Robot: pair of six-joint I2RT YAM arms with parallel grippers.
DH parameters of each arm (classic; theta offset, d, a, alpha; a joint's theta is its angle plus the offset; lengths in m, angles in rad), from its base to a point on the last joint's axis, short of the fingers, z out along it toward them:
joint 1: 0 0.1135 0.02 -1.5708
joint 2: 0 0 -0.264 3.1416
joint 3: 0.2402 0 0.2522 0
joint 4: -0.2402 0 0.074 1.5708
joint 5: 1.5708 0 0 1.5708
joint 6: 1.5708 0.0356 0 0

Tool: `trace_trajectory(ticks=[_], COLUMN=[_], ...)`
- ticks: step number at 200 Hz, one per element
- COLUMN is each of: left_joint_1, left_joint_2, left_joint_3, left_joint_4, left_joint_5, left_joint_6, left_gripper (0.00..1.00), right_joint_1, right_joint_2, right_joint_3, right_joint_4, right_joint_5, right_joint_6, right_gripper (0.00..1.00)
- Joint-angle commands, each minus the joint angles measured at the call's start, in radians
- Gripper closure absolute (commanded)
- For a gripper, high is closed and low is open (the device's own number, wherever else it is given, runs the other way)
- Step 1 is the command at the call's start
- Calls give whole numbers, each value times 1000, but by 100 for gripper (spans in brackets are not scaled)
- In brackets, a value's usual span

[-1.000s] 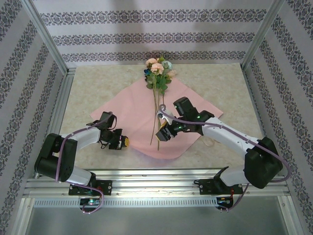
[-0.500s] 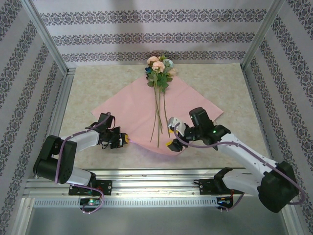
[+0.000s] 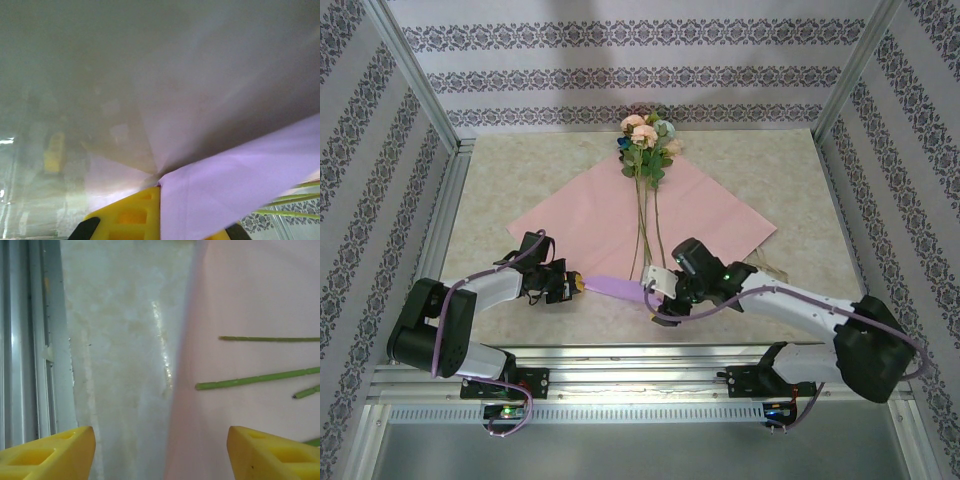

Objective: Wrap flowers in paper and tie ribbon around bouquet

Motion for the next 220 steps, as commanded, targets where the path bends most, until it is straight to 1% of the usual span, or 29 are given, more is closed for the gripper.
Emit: trace_trajectory(ticks=[1, 6, 11, 19, 32, 37, 40, 46, 53, 67, 89, 98, 130, 133, 136, 158, 171, 191, 208, 220], left_joint_1=[9, 8, 9, 9, 9, 9, 9, 9, 9, 11, 17, 22, 48, 47, 49, 51, 51, 50, 47, 43], left_joint_2=[24, 22, 22, 21, 17, 14, 13, 8, 0, -20, -80, -114, -239, -246, -253, -288, -316, -341, -321, -281], left_joint_3=[-47, -48, -50, -51, -51, -51, -51, -48, -45, -35, -15, 1, 84, 94, 104, 144, 160, 160, 172, 211], left_joint_4=[3, 3, 5, 11, 17, 18, 18, 15, 10, -15, -113, -183, -439, -462, -486, -634, -685, -651, -551, -584], left_joint_5=[-4, -6, -6, -6, -8, -10, -12, -11, -14, -15, -23, -37, -96, -98, -100, -104, -126, -127, -90, -62], left_joint_6=[-171, -171, -173, -173, -169, -166, -164, -158, -151, -124, -73, -41, 121, 138, 154, 259, 307, 352, 396, 440], left_gripper=[100, 100, 100, 100, 100, 100, 100, 95, 89, 80, 60, 54, 43, 38, 37, 33, 34, 41, 48, 50], right_joint_1=[-13, -14, -11, -12, -9, -9, -9, -11, -10, -16, -38, -43, -59, -61, -62, -82, -92, -101, -106, -113], right_joint_2=[19, 23, 30, 44, 70, 80, 83, 89, 95, 107, 150, 171, 264, 275, 286, 345, 378, 429, 472, 502], right_joint_3=[56, 58, 63, 74, 100, 110, 118, 131, 149, 189, 259, 286, 386, 395, 404, 455, 482, 530, 568, 598], right_joint_4=[-18, -18, -22, -37, -65, -76, -83, -89, -98, -116, -154, -163, -205, -210, -216, -229, -230, -241, -242, -246], right_joint_5=[-11, -25, -38, -49, -38, -35, -32, -22, -17, -4, 4, 12, 25, 28, 30, 36, 44, 59, 77, 90], right_joint_6=[18, 20, 22, 22, 16, 12, 8, 4, -2, -12, -27, -36, -63, -65, -69, -73, -71, -71, -64, -55], right_gripper=[35, 38, 44, 57, 82, 90, 93, 100, 100, 100, 100, 100, 100, 100, 100, 100, 100, 100, 100, 100])
